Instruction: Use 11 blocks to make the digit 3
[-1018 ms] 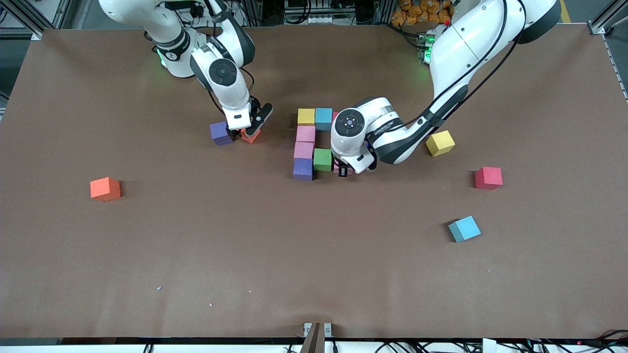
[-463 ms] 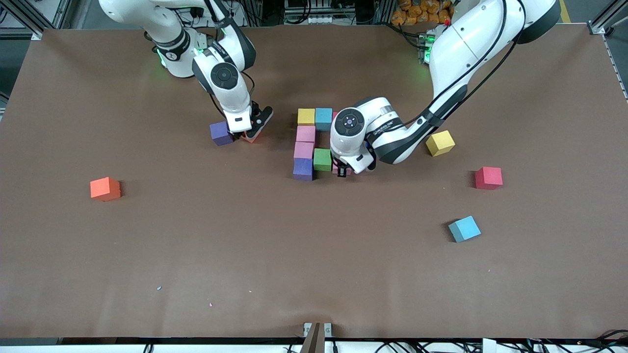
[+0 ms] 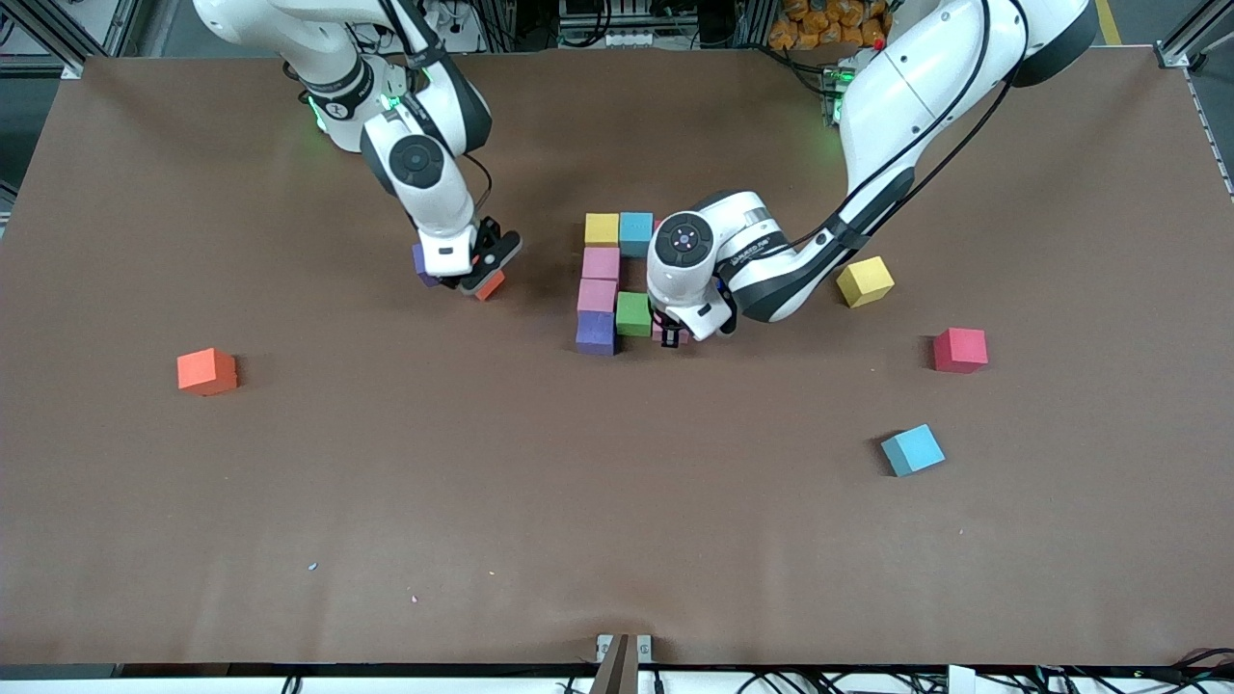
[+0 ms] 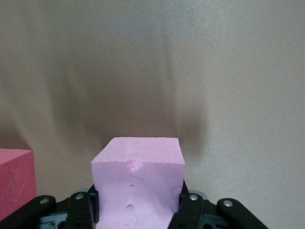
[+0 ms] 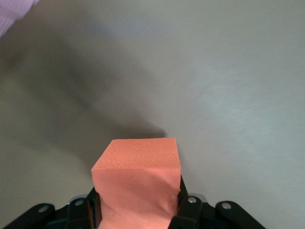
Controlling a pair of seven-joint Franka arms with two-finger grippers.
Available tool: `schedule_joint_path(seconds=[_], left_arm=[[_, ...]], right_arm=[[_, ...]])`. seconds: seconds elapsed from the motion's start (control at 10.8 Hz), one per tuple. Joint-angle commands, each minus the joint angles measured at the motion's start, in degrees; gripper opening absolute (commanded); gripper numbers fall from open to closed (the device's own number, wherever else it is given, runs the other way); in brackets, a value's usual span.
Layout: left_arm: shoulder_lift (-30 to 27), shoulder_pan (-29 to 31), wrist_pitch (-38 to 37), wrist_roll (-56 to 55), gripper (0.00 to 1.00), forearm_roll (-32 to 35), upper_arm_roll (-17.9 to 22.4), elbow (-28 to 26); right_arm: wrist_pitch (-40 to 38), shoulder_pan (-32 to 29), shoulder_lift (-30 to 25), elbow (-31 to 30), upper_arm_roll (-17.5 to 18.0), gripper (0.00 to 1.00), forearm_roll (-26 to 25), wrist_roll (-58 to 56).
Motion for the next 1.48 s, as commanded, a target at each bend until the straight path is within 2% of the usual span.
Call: schedule_joint_path(seconds=[0.0,0.09,0.37,0.46,0.74,0.93,1.11,1.39], left_arm=[[0.7,-2.1,1.2,-1.3,0.40,1.7,1.9,1.0],[0.7,-2.1,1.2,-1.2,0.99,1.7,1.9,0.9],[-0.8,-1.9,0.6,-1.0,1.00,1.5,1.9,0.9],[-1.5,-1.6,-0.4,-0.9,1.00,1.4,1.4,0.9],[-4.9,-0.3,-4.8,0.3,1.00,0.6,-1.4,0.9],[-6.2,3.6,-8.0,2.4,1.00,0.6,-5.6,0.9],[-7.3,10.3,-10.0,6.7,1.00,0.6,-9.8,1.0],[-9.9,17.2,-10.8,15.8,1.00,0.6,-10.4,1.3]], right_arm=[[-1.1,-0.2,0.9,5.2,-0.2,0.00,0.3,10.0],[-1.8,-0.3,2.3,8.4,-0.2,0.00,0.4,15.1],[-11.1,-0.8,11.5,25.4,-0.3,0.00,0.6,29.3],[-11.5,-1.6,14.6,30.2,-0.4,0.00,0.8,32.3],[-11.6,-2.1,20.4,38.8,-0.4,0.00,1.1,40.0],[-16.4,-2.3,23.9,45.6,-0.7,0.00,7.1,40.7],[-18.5,-2.2,29.4,52.9,-2.1,0.00,7.3,43.8],[-18.7,-1.5,33.9,57.5,-2.1,0.00,7.6,46.4]])
